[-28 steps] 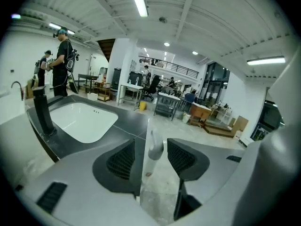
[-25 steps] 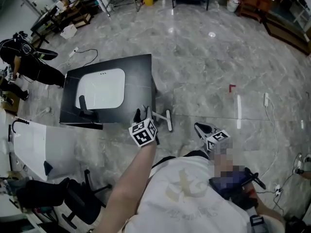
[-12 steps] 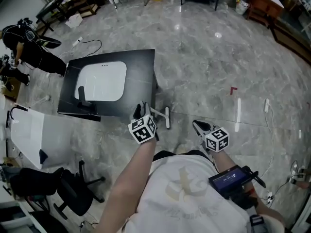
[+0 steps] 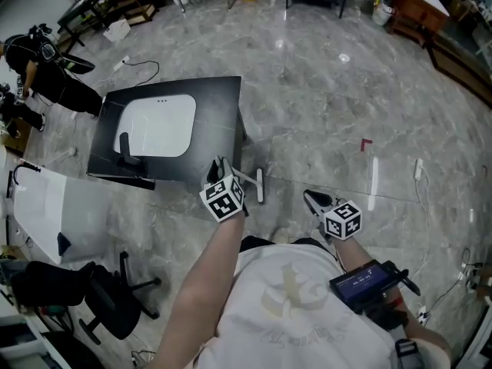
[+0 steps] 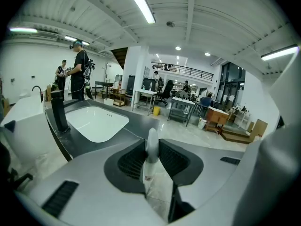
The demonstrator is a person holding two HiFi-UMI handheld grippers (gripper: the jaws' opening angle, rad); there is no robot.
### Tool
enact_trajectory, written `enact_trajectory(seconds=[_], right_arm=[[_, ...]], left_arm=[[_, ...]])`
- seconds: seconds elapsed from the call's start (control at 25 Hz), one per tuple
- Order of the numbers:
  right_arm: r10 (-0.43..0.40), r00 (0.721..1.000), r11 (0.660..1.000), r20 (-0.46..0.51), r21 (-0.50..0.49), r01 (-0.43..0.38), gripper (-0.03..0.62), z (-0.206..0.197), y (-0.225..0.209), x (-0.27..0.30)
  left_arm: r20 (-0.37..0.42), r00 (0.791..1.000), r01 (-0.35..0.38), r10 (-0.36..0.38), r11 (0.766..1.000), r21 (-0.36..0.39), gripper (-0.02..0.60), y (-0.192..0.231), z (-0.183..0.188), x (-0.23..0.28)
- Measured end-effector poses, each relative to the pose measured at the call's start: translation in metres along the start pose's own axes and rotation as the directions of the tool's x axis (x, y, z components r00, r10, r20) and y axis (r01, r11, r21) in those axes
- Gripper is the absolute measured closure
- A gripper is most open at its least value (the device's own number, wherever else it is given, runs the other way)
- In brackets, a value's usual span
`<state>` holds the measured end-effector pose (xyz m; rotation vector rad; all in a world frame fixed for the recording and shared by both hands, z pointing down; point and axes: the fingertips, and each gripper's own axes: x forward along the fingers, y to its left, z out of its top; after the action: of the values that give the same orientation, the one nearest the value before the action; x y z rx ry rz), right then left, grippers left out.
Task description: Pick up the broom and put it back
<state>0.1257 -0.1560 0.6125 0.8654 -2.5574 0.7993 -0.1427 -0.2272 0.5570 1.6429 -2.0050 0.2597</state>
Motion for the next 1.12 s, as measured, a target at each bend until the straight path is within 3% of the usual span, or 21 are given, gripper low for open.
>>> enact_trajectory(seconds=[0.24,0.44,0.72,1.12], right_arm=[[-0.018,1.000,1.000,0.011,0.009,0.017,0.576,-0.010,-0.009,-0.001],[-0.002,1.000,1.000,0.018,0.008,0.002,0.576,0.004,-0.001,0.007],[-0.010,1.000,1.000,0.024,0.020,0.009,0.576,0.003,0.001,-0.001],[-0.019,1.000,0.999,0.018,0.033,0.018,0.576,-0.006,0.004,-0.007]], left_arm=[[0.000,1.000,0.023,-0.023,1.000,0.013,0.486,0.001,-0.009,0.005],[0.012,0.999,0.032,-0.032,0.999,0.024,0.488,0.011,0.006,0.000],[0.012,0.996,0.089,-0.090,0.996,0.027,0.488,-0.002,0.002,-0.010],[0.020,0.970,0.241,-0.244,0.965,0.105,0.488,-0.024,0.004,-0.029]])
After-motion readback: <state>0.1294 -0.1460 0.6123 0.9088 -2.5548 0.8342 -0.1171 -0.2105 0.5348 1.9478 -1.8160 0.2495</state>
